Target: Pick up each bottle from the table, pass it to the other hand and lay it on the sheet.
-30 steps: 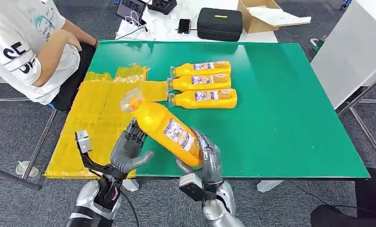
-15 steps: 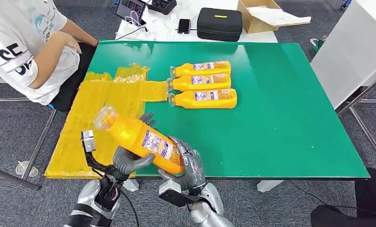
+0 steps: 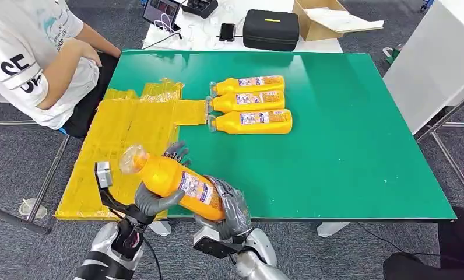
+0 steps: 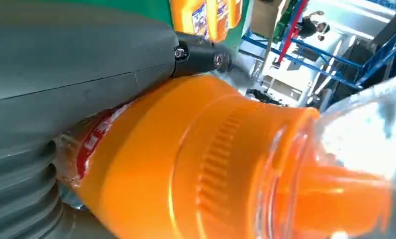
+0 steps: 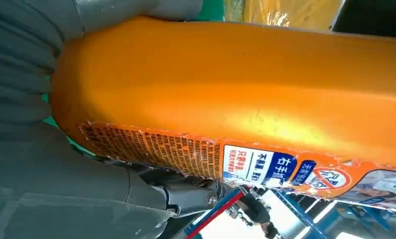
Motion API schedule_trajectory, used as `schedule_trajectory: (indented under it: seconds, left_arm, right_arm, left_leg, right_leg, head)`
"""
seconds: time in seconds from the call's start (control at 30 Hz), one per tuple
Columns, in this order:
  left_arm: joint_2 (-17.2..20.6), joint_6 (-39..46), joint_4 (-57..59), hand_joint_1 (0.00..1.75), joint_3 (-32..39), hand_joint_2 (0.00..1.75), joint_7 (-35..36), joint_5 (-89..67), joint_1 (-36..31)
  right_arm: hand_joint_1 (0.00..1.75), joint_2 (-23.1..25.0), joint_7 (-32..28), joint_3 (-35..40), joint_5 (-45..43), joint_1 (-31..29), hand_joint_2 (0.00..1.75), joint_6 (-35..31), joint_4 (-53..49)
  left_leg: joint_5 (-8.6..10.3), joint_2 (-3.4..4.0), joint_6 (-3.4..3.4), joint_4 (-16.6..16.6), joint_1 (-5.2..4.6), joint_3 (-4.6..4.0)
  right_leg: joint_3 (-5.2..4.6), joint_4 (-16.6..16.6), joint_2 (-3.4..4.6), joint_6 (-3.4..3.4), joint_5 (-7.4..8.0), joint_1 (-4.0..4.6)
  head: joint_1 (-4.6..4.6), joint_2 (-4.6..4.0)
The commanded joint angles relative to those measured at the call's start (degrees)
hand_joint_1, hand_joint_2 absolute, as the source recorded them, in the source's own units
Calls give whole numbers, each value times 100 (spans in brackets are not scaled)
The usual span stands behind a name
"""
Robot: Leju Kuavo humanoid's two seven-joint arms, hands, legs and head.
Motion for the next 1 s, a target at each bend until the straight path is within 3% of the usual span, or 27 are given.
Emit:
schedule_trajectory:
  seconds: [0.03, 0.4, 0.43, 0.47, 0.6, 0.63, 0.67, 0.87, 1.0]
  left_arm:
    - [187, -105, 430, 175, -356, 175, -330, -406, -99]
    - [171, -283, 488, 175, -382, 175, -189, -245, -137]
    - [147, -236, 513, 175, -319, 175, -114, -122, -147]
    - [137, -235, 529, 175, -283, 175, -73, -45, -157]
    - [150, -241, 528, 175, -262, 175, -38, -8, -175]
    - [137, -169, 499, 175, -211, 175, -19, 41, -169]
    - [120, -58, 470, 175, -95, 175, -29, 119, -191]
    - [283, 838, 1203, 175, 1067, 175, 279, 560, -1049]
    - [398, 876, 1362, 175, 1280, 175, 336, 418, -1312]
  right_arm:
    - [175, 75, 11, -87, 27, -223, 175, 63, 311]
    - [175, 113, 18, -240, 113, -282, 175, -76, 365]
    - [162, 125, 152, -267, 265, -313, 175, -201, 457]
    - [106, 120, 223, -311, 363, -307, 175, -201, 434]
    - [106, 123, 226, -320, 377, -302, 175, -201, 439]
    - [0, 151, 333, -539, 662, -246, 175, -201, 327]
    - [0, 235, 357, -756, 792, -228, 0, -201, 326]
    - [0, 163, 465, -901, 268, -252, 0, 73, -266]
    - [0, 78, 576, -852, 212, -198, 0, 140, -544]
  left_leg:
    - [-8, 6, 6, -7, -1, 32]
    - [-2, 4, 4, -4, -2, 11]
    - [-2, 4, 4, -5, -3, 14]
    - [-7, 6, 6, -5, -1, 25]
    - [-3, 3, 4, -4, -1, 14]
    - [-2, 4, 3, -4, -2, 11]
    - [-2, 1, 4, -4, -3, 14]
    - [-1, 2, 4, 0, 0, 13]
    - [8, 2, -1, 0, 3, 7]
  right_leg:
    - [31, -7, -1, -9, -7, 3]
    - [10, -3, 0, -4, -1, 0]
    - [12, -3, 0, -4, -2, -1]
    - [25, -5, 0, -7, -5, 2]
    - [15, -4, -1, -5, -3, 1]
    - [10, -3, 0, -4, -2, 0]
    - [13, -2, -3, -5, -3, -1]
    - [12, 1, -4, -8, -1, 3]
    - [6, 1, -3, -9, 3, 6]
  head:
    - [0, 0]
    - [0, 0]
    - [0, 2]
    - [2, 0]
    - [0, 0]
    - [0, 0]
    - [-2, 2]
    - [0, 0]
    - [2, 0]
